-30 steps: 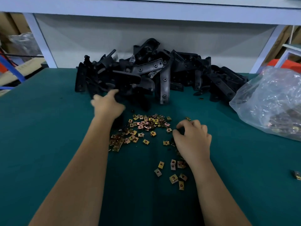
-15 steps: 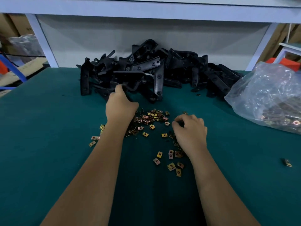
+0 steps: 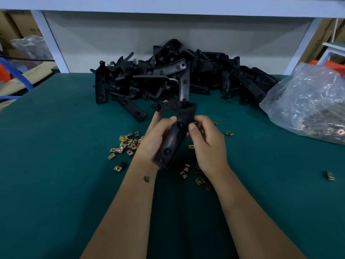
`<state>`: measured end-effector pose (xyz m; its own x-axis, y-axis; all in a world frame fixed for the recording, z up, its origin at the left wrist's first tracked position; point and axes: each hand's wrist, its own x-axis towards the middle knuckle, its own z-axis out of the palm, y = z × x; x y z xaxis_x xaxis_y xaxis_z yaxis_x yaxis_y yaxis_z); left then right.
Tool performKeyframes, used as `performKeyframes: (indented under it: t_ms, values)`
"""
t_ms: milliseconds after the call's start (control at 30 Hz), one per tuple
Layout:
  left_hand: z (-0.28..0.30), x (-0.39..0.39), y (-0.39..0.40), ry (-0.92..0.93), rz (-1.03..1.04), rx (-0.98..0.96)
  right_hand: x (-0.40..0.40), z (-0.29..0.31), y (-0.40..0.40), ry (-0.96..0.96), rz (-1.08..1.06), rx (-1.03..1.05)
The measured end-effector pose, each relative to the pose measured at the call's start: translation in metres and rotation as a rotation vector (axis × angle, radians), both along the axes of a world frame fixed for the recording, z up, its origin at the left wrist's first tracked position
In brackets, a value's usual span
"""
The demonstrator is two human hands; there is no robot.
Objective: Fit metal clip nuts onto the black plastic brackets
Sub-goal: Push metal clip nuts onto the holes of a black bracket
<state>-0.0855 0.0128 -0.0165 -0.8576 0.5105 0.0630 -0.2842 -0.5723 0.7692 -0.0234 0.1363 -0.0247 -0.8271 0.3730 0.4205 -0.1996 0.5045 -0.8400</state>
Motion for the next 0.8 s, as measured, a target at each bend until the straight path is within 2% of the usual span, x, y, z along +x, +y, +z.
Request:
performKeyframes:
  t_ms: [267, 367, 433, 567, 667, 800]
  values:
    - [0.005, 0.004, 0.001, 0.125, -0.034, 0.011, 0.001, 0.003, -0.003, 0.021, 0.021, -0.081]
    - [0.008, 0.007, 0.005, 0.203, 0.113, -0.048, 0.001, 0.006, -0.005, 0.066, -0.012, -0.072]
    - [0.011, 0.008, 0.007, 0.323, 0.282, -0.209, 0.003, 0.01, -0.008, 0.105, -0.009, -0.157]
    - [0.005, 0.01, 0.006, 0.783, 0.547, -0.642, 0.004, 0.016, -0.01, 0.118, 0.111, -0.427]
    - [-0.005, 0.008, 0.005, 1.093, 0.622, -0.913, 0.002, 0.018, -0.005, 0.059, 0.107, -0.522]
    - [-0.007, 0.007, 0.008, 1.116, 0.71, -0.989, -0.003, 0.015, -0.001, -0.035, -0.003, -0.591]
